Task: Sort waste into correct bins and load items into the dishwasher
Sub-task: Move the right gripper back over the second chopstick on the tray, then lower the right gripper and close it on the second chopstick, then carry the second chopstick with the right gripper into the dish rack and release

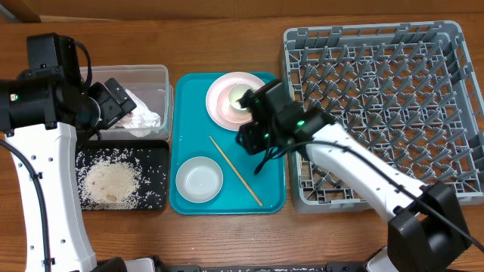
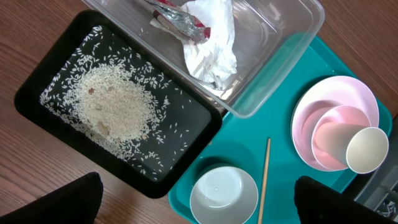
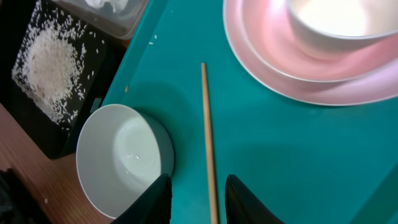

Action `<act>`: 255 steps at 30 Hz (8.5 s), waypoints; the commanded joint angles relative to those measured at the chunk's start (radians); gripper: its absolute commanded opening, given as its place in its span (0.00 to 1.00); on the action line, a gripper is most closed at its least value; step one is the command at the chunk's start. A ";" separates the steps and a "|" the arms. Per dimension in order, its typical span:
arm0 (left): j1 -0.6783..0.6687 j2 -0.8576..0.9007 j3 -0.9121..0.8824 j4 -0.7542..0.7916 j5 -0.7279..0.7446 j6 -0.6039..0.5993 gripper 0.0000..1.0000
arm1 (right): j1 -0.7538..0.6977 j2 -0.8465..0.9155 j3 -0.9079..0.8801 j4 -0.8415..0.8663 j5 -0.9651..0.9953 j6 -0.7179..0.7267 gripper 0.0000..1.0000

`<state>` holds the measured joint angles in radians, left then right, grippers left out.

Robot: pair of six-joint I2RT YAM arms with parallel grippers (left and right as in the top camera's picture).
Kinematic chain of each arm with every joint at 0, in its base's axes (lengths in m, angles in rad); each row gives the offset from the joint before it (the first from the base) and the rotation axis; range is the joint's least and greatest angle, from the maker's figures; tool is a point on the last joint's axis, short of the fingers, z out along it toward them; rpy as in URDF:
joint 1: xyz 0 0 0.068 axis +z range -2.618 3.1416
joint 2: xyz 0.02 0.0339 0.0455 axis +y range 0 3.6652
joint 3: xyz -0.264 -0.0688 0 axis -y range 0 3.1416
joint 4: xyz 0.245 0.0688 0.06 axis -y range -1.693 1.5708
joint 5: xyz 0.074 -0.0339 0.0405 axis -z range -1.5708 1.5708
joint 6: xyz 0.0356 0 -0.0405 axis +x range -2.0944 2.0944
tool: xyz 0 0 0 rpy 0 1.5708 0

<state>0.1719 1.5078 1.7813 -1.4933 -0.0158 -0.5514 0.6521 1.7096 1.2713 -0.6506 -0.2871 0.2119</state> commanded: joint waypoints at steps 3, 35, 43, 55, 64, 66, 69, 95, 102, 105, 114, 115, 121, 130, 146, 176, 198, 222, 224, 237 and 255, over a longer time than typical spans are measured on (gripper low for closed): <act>0.005 0.004 0.015 0.002 -0.010 -0.003 0.99 | 0.081 0.003 -0.002 0.013 0.142 -0.002 0.31; 0.005 0.004 0.015 0.002 -0.010 -0.002 1.00 | 0.134 0.154 -0.003 0.067 0.244 -0.002 0.29; 0.005 0.003 0.015 0.002 -0.010 -0.003 1.00 | 0.148 0.156 -0.004 0.068 0.242 -0.001 0.29; 0.005 0.004 0.015 0.002 -0.010 -0.002 1.00 | 0.173 0.194 -0.009 0.084 0.263 -0.002 0.29; 0.005 0.004 0.015 0.002 -0.010 -0.003 1.00 | 0.176 0.230 -0.009 0.098 0.262 -0.002 0.29; 0.005 0.004 0.015 0.002 -0.010 -0.003 1.00 | 0.184 0.235 -0.009 0.097 0.260 -0.002 0.29; 0.005 0.004 0.015 0.002 -0.010 -0.002 1.00 | 0.197 0.248 -0.009 0.100 0.262 -0.002 0.29; 0.005 0.004 0.015 0.002 -0.010 -0.002 1.00 | 0.210 0.280 -0.009 0.122 0.282 -0.002 0.15; 0.005 0.004 0.015 0.002 -0.010 -0.002 1.00 | 0.210 0.283 -0.009 0.102 0.316 -0.018 0.15; 0.005 0.003 0.015 0.002 -0.010 -0.003 1.00 | 0.211 0.283 -0.009 0.101 0.315 -0.026 0.15; 0.005 0.004 0.015 0.002 -0.010 -0.003 1.00 | 0.211 0.283 -0.009 0.121 0.314 -0.042 0.25; 0.005 0.004 0.015 0.002 -0.010 -0.003 1.00 | 0.210 0.283 -0.009 0.123 0.314 -0.055 0.25; 0.005 0.004 0.015 0.002 -0.010 -0.002 1.00 | 0.210 0.283 -0.009 0.123 0.356 -0.063 0.26; 0.005 0.004 0.015 0.002 -0.010 -0.003 1.00 | 0.210 0.283 -0.009 0.128 0.444 -0.063 0.26; 0.005 0.004 0.015 0.002 -0.010 -0.002 1.00 | 0.210 0.283 -0.009 0.124 0.444 -0.063 0.26; 0.005 0.004 0.015 0.003 -0.010 -0.002 1.00 | 0.210 0.298 -0.009 0.119 0.442 -0.063 0.18; 0.005 0.004 0.015 0.002 -0.010 -0.002 1.00 | 0.212 0.299 -0.008 0.123 0.417 -0.063 0.06; 0.005 0.004 0.015 0.002 -0.010 -0.003 1.00 | 0.210 0.092 0.045 0.097 0.386 -0.062 0.04; 0.005 0.004 0.015 0.002 -0.010 -0.002 1.00 | 0.209 0.047 0.046 0.099 0.387 -0.063 0.04; 0.005 0.004 0.015 0.002 -0.010 -0.002 1.00 | 0.047 -0.149 0.046 0.012 0.499 -0.058 0.04; 0.005 0.004 0.015 0.002 -0.010 -0.002 1.00 | -0.234 -0.148 0.004 -0.042 0.360 -0.026 0.04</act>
<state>0.1719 1.5078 1.7813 -1.4929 -0.0158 -0.5514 0.4206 1.5867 1.2919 -0.7002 0.0986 0.1825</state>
